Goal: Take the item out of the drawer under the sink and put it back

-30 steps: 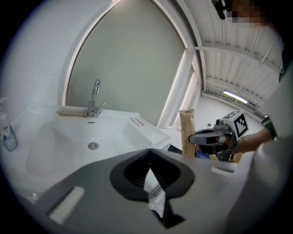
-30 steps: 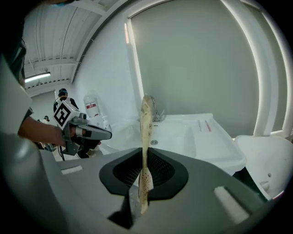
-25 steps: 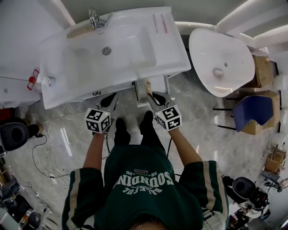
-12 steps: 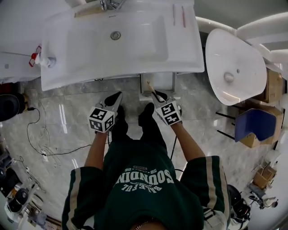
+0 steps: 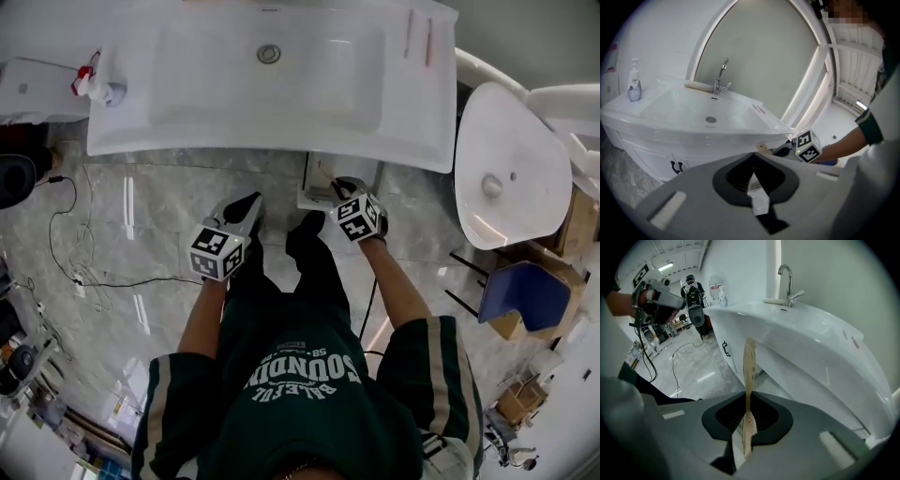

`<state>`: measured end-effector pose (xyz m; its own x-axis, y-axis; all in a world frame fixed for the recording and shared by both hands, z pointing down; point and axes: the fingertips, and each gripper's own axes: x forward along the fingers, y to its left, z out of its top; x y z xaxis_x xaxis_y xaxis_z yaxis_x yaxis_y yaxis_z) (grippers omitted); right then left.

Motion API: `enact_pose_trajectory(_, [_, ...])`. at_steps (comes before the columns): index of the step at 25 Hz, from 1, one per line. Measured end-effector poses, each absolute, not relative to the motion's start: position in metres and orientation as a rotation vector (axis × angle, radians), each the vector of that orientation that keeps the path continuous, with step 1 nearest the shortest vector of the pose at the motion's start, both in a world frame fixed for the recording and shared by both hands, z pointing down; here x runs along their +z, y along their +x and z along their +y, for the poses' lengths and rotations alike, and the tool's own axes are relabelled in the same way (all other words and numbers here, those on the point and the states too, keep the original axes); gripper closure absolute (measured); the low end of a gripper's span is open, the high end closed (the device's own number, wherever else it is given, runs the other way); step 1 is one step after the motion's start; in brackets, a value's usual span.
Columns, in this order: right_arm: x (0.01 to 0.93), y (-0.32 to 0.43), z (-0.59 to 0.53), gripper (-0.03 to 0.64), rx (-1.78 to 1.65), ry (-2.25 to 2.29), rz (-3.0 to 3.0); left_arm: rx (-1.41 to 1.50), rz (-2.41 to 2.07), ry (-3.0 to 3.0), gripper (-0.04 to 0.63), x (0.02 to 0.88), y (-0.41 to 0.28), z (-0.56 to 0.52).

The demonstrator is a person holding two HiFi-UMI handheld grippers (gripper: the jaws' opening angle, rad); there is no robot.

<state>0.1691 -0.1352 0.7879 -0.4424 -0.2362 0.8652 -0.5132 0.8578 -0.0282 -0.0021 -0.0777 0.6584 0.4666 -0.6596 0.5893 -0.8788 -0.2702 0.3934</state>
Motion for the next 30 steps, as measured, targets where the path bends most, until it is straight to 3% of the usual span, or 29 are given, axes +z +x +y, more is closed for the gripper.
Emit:
enact_pose_trajectory(13, [0.904, 0.185, -0.154, 0.580, 0.413, 0.467, -1.826, 0.393, -1.380, 1.862, 0.545, 0.696, -0.026, -0.047])
enact_pose_trajectory(30, [0.947, 0.181, -0.153, 0.563, 0.455, 0.407, -1.733, 0.414, -1.411, 1.819, 0.545, 0.704, -0.045, -0.030])
